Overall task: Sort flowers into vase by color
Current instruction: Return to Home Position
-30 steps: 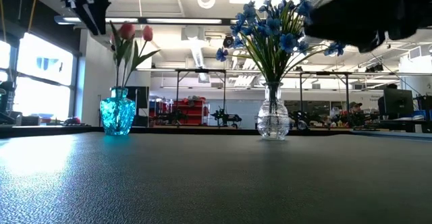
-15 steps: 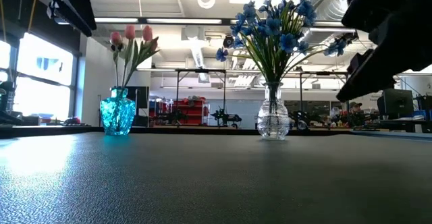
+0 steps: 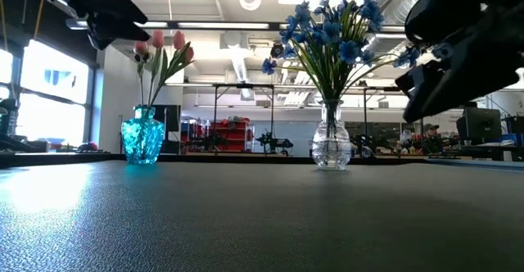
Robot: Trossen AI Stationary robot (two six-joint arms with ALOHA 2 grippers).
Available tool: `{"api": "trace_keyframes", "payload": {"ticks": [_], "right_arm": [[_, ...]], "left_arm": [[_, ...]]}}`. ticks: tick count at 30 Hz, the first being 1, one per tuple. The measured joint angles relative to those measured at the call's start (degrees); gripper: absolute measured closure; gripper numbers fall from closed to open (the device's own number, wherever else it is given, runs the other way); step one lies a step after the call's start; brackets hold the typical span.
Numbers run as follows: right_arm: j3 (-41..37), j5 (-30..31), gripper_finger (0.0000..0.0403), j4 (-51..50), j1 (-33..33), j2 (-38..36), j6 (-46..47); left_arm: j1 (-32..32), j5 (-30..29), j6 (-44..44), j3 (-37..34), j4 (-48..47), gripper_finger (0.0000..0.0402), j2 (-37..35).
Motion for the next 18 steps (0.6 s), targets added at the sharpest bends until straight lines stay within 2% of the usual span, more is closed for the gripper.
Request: {"api": "trace_keyframes", "payload": {"ticks": [4,9,14,18], "right_arm": [[-4.75,-2.35,0.0294,2.59,-5.03,-7.84,-1.02],[-10.45,-6.58,0.0317,11.9,-11.05,-19.27,-5.72],[-13.8,-10.83,0.0325,15.31,-16.86,-28.06,-7.11],[-16.24,-16.44,0.0325,19.14,-20.33,-32.56,-7.54]], "left_arm": [[-0.01,-0.23,2.36,-2.39,2.3,0.0243,-4.03],[0.03,-3.2,6.26,-3.0,1.65,0.0243,-13.08],[0.01,-4.16,9.94,-2.96,-0.44,0.0243,-23.41],[0.03,-5.22,11.94,-3.51,-1.18,0.0243,-29.88]]}}
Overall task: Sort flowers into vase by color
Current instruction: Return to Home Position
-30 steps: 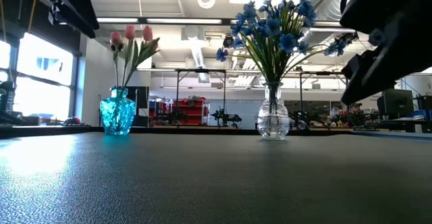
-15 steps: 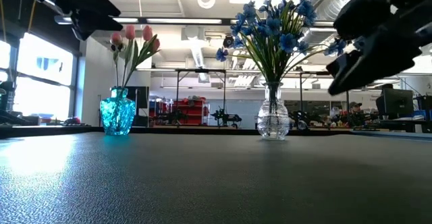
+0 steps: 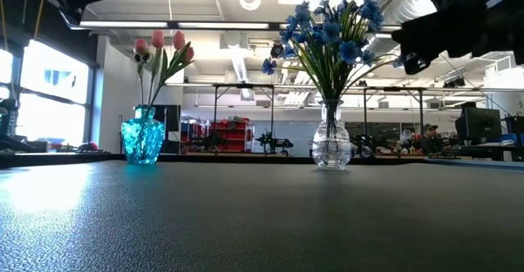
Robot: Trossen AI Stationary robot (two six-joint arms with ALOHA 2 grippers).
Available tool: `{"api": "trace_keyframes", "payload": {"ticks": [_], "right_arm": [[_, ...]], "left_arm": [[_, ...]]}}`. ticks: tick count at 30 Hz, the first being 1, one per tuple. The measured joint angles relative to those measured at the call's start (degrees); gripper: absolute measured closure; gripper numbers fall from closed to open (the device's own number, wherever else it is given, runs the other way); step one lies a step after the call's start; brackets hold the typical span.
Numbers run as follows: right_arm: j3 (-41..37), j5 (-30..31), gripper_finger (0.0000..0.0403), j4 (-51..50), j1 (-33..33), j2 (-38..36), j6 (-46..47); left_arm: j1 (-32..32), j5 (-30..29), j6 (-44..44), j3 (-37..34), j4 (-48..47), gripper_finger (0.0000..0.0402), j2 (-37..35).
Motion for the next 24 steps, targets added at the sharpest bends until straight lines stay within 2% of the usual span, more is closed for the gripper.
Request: {"api": "trace_keyframes", "payload": {"ticks": [6,10,24], "right_arm": [[-4.41,-1.61,0.0325,5.42,-2.45,-4.95,1.96],[-6.94,-1.89,0.0325,6.7,-2.45,-7.71,3.97],[-8.05,-3.91,0.0325,7.07,-2.27,-10.13,5.4]], "left_arm": [[-0.01,0.34,0.85,-5.58,-0.88,0.0243,-8.56],[-0.04,0.8,0.82,-9.2,-0.6,0.0243,-9.2],[-0.04,4.17,8.55,-22.53,23.7,0.0243,-9.31]]}}
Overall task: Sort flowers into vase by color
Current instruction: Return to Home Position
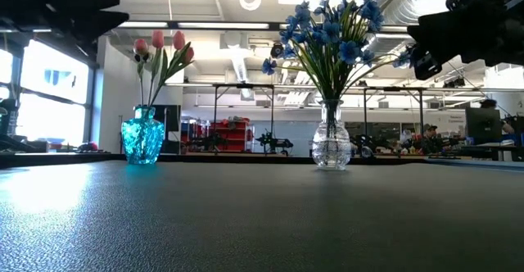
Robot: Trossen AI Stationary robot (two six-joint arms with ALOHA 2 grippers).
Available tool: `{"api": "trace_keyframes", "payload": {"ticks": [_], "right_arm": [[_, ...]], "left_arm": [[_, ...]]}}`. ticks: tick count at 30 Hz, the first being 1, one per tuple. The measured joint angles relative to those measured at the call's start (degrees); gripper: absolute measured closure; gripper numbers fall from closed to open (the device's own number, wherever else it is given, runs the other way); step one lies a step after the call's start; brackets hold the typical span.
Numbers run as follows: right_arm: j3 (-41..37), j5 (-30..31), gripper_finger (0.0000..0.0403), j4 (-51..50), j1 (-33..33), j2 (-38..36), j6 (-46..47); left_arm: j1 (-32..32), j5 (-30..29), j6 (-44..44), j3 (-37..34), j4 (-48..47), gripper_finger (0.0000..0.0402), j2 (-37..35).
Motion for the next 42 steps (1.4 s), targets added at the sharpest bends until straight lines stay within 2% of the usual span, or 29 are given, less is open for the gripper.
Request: {"api": "trace_keyframes", "payload": {"ticks": [5,9,13,21,24,38,42], "right_arm": [[0.0,-0.03,0.0325,0.27,0.32,0.01,-0.18],[0.0,-0.85,0.0325,-0.33,0.72,-2.52,-2.48],[0.0,-1.75,0.0325,-4.58,-0.11,-8.77,-3.22],[0.04,-1.92,0.0325,-22.3,-1.18,-26.12,-3.16],[1.38,-2.1,0.0325,-25.86,-1.18,-25.69,-3.77],[0.0,-1.7,0.0325,-26.57,-0.3,-25.18,-3.87],[0.0,-1.5,0.0325,-26.62,-0.31,-25.11,-2.81]], "left_arm": [[0.0,1.91,0.92,-5.28,7.91,0.0243,0.01],[0.0,2.17,1.09,-8.0,10.45,0.0243,0.01],[0.0,2.19,2.16,-8.04,10.09,0.0243,0.01],[0.0,2.16,4.24,-8.04,9.09,0.0243,-0.01],[0.0,2.05,4.19,-8.02,8.15,0.0243,0.01],[-0.07,2.0,3.6,-8.0,5.11,0.0243,0.02],[-0.07,3.54,4.71,-8.0,5.01,0.0243,0.01]]}}
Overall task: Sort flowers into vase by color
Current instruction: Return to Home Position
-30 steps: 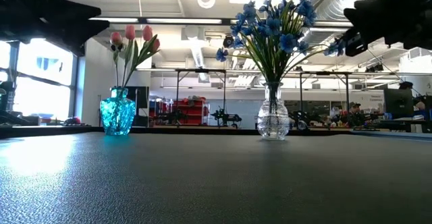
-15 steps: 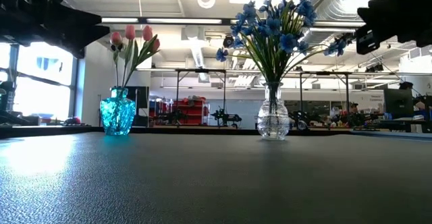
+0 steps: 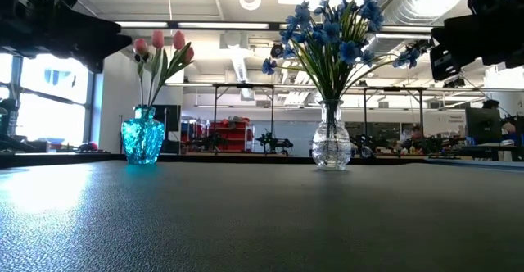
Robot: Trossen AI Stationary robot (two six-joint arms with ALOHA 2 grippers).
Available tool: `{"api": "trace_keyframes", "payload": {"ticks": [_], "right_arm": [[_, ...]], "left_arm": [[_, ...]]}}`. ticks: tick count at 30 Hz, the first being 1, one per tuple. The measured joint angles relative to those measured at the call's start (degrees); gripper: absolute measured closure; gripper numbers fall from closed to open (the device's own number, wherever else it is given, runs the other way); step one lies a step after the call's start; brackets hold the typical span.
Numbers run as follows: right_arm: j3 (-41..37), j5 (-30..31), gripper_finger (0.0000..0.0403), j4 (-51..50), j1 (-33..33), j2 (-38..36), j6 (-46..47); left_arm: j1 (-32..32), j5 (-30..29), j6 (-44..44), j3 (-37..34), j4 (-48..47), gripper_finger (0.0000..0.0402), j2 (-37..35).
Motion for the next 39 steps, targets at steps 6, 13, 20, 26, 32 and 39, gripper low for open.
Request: {"api": "trace_keyframes", "payload": {"ticks": [6,13,20,26,32,39], "right_arm": [[0.0,0.17,0.0325,0.0,-0.02,0.04,4.33],[0.0,0.21,0.0325,0.01,0.0,0.07,4.49],[0.0,0.23,0.0325,0.01,-0.02,0.07,4.49],[-0.02,0.23,0.0325,0.0,0.0,0.07,4.49],[-0.02,0.23,0.0325,0.0,0.0,0.08,4.47],[-0.02,0.23,0.0325,0.0,0.0,0.07,4.47]], "left_arm": [[0.0,0.1,1.67,0.0,-0.03,0.0243,0.0],[0.02,-0.16,1.65,0.0,-0.02,0.0243,0.03],[0.02,-0.16,0.12,0.0,0.02,0.0243,0.11],[0.02,-0.16,0.13,0.0,0.02,0.0243,0.11],[0.02,-0.16,0.11,0.0,0.02,0.0243,0.11],[0.02,-0.16,0.09,0.0,0.04,0.0243,0.11]]}}
